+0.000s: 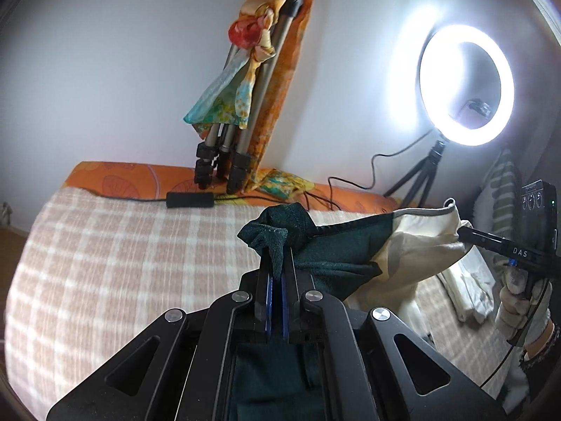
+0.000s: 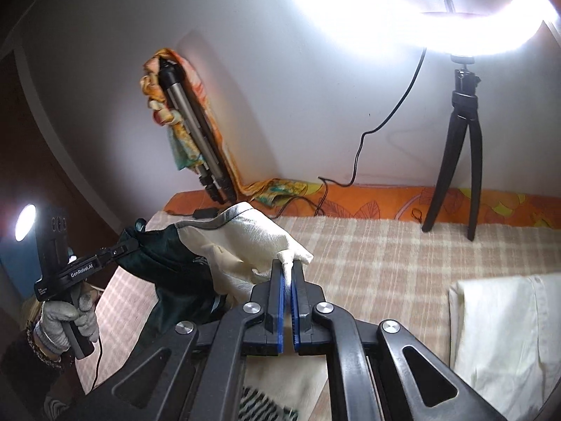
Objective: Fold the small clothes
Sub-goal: 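Grasp the green collar edge with the left tool while the right tool lifts the cream collar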
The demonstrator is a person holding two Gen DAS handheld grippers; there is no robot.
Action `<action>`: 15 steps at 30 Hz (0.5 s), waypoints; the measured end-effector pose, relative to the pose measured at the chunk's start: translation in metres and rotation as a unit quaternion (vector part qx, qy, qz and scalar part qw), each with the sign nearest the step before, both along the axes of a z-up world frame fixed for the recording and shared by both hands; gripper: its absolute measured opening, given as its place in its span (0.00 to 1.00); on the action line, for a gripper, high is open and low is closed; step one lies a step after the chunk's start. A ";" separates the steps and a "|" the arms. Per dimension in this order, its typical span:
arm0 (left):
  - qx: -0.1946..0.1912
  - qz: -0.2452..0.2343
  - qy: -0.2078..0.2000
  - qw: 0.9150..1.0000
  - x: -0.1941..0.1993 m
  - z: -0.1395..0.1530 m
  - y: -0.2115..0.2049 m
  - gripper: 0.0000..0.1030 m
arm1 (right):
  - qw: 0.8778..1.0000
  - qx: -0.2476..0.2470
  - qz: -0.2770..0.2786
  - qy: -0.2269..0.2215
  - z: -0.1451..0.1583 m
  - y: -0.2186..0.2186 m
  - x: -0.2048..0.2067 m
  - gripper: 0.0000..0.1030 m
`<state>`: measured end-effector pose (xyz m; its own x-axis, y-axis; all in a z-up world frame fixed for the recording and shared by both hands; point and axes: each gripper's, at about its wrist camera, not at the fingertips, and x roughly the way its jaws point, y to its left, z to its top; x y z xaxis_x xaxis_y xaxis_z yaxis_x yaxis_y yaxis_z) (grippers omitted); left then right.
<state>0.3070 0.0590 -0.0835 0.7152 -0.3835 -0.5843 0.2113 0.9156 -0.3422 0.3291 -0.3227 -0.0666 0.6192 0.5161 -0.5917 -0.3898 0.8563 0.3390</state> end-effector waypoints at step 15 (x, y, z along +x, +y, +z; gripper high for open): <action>0.011 -0.026 0.008 1.000 -0.114 -0.025 -0.016 0.02 | 1.000 -0.026 0.000 0.001 -0.038 0.004 -0.136 0.01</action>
